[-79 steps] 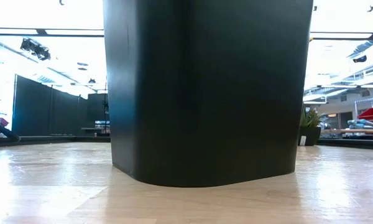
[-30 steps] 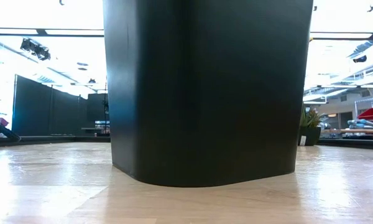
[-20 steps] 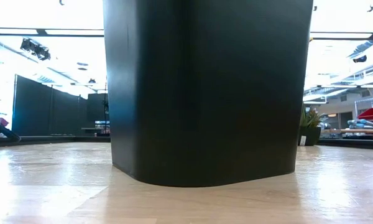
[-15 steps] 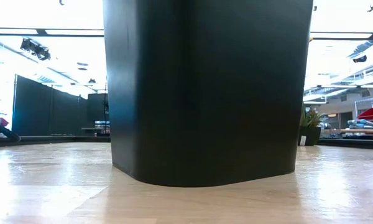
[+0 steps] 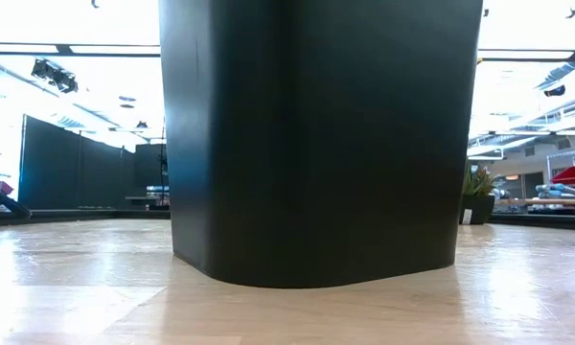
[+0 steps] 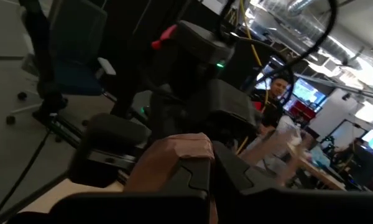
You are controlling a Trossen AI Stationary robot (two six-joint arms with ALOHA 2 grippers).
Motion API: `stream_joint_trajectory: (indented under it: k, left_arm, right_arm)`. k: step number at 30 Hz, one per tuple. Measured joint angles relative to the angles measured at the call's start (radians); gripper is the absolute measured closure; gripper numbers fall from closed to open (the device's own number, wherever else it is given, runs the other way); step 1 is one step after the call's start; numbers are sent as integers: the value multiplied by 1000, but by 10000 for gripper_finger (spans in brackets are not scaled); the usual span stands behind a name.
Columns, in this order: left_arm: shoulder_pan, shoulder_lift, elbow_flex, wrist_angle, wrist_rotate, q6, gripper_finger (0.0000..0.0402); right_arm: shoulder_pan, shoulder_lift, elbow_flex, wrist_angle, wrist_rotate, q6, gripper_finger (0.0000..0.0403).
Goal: Place trash/remove bag and relplace
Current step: Remove the light blue trash bag from the trash bin
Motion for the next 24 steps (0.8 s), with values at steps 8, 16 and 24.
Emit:
stream_joint_trajectory:
  k: [8,16,24]
  left_arm:
    - [-2,0,0,5,57,11,396]
    - [-25,-9,60,11,-36,122,399]
    - [-53,-79,60,59,-196,276,400]
  right_arm:
    - [-46,0,0,-31,7,77,403]
    - [-58,0,0,-62,-27,262,348]
    - [-58,-44,0,-14,-49,380,203]
